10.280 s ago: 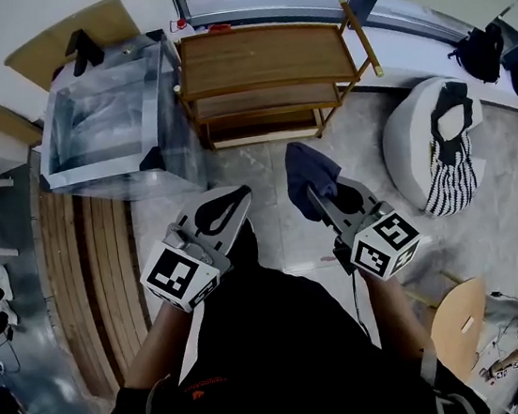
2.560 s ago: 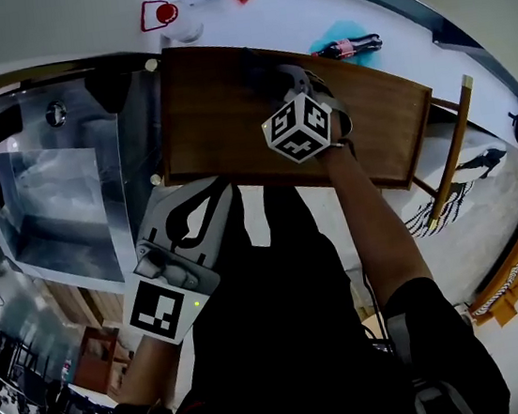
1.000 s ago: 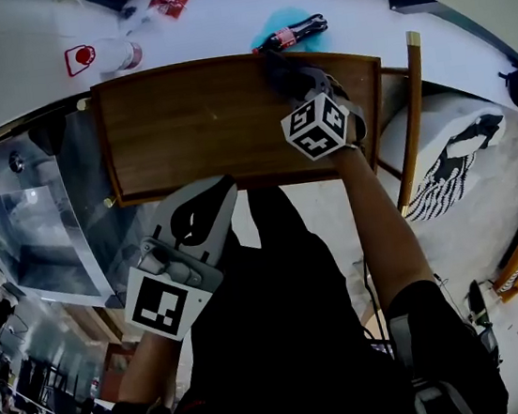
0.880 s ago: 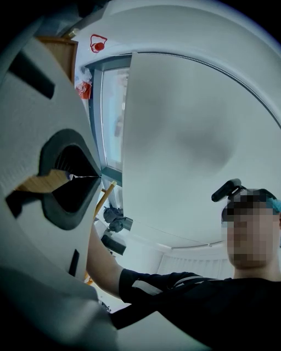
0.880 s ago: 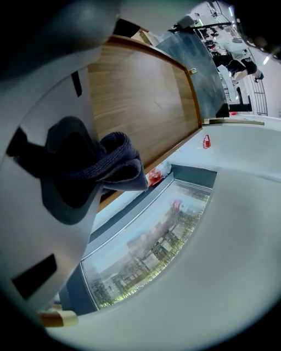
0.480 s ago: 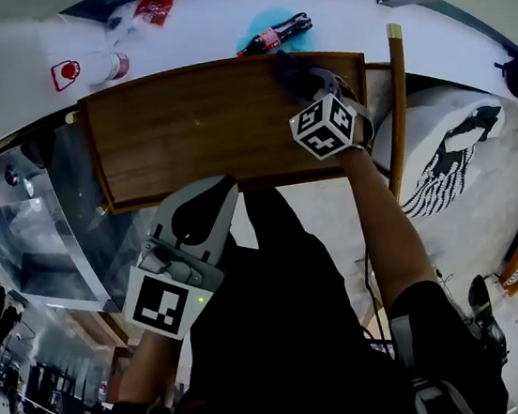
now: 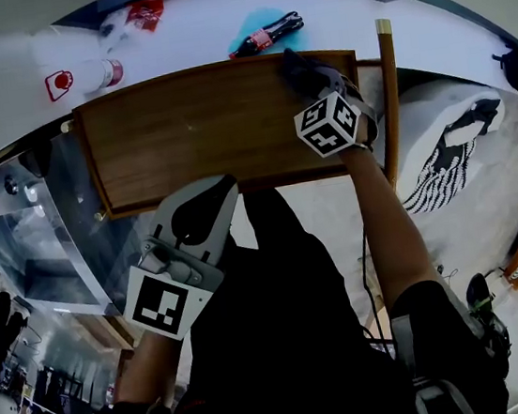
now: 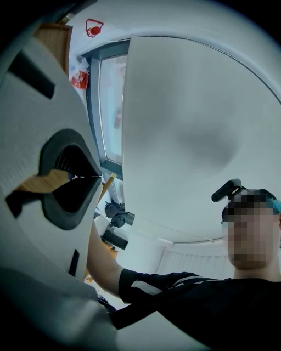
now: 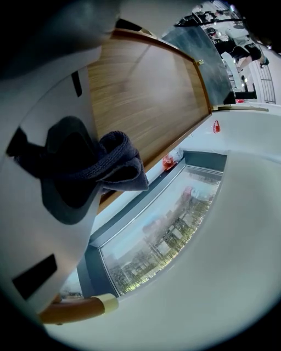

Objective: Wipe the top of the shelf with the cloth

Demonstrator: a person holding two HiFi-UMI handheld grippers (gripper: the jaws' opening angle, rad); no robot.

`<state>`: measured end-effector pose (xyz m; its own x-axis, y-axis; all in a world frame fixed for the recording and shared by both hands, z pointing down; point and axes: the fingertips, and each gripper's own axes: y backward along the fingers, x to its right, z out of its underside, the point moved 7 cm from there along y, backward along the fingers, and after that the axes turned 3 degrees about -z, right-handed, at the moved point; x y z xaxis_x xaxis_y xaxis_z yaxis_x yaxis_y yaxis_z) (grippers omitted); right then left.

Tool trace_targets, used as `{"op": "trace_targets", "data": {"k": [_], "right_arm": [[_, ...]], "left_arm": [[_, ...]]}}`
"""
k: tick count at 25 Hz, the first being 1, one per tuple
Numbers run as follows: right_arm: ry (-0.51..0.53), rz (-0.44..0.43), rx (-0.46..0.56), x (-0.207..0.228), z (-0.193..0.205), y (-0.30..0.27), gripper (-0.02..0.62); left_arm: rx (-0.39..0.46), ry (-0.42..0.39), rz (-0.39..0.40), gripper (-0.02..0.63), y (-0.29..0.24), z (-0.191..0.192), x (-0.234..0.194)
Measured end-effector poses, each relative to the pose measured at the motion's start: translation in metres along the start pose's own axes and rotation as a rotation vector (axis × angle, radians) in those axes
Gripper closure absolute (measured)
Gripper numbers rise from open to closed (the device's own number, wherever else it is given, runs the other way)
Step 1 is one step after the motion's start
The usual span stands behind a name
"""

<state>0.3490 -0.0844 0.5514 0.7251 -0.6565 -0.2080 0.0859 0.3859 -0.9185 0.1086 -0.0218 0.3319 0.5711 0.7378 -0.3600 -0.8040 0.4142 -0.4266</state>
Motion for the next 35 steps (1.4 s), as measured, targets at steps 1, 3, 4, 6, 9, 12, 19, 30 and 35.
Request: {"op": "trace_targets", "data": {"k": [1,3,4,6,9,12,19,30,35], "right_arm": [[-0.002,0.003,-0.004,0.001,0.001,0.000,0.547],[-0.005,0.011,-0.012,0.002,0.002,0.000,0.547],[-0.007,0.014,-0.017,0.003,0.003,0.001,0.546],[-0.010,0.020,-0.027,0.003,0.004,0.001,0.547],[-0.016,0.032,-0.030,0.002,0.002,0.001,0.548],[-0.020,0.036,-0.018,-0.002,-0.001,0.007,0.548],[0.031,0.020,0.023,-0.039,-0.041,0.022,0.548],[0.210,-0.066,0.169,-0.156,-0.176,0.027,0.548],[0.286,-0.140,0.216,-0.219,-0.223,0.022,0.548]], "left_arm": [[0.000,-0.001,0.000,0.584,0.000,0.000,0.000],[0.002,-0.004,0.001,0.584,0.000,-0.001,0.000],[0.004,-0.005,0.001,0.584,0.000,-0.001,0.000],[0.005,-0.004,0.000,0.584,0.002,-0.001,0.000],[0.005,-0.002,-0.005,0.584,0.008,0.000,-0.003],[0.016,-0.003,-0.010,0.584,0.018,-0.001,-0.006],[0.050,0.004,-0.046,0.584,0.061,0.004,-0.024],[0.097,0.052,-0.152,0.584,0.163,0.032,-0.071],[0.105,0.083,-0.196,0.584,0.206,0.048,-0.086]]}}
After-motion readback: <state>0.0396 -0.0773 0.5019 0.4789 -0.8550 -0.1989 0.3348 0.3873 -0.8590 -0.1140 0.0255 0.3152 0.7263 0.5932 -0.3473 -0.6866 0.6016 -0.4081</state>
